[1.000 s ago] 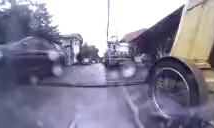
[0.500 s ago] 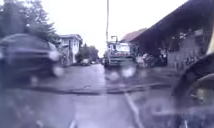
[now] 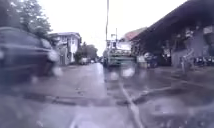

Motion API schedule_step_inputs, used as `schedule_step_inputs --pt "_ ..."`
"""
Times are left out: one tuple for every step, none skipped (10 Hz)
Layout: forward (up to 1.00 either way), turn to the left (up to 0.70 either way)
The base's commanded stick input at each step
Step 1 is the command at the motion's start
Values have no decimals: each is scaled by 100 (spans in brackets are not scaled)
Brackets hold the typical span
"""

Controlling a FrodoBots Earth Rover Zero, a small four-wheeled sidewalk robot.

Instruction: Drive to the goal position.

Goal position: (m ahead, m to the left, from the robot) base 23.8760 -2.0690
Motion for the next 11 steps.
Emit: schedule_step_inputs --pt "100 1" --pt "100 27" --pt "100 27" --pt "100 27" --pt "100 27" --pt "100 18" --pt "100 6" --pt "100 27" --pt "100 22" --pt "100 8" --pt "100 26"
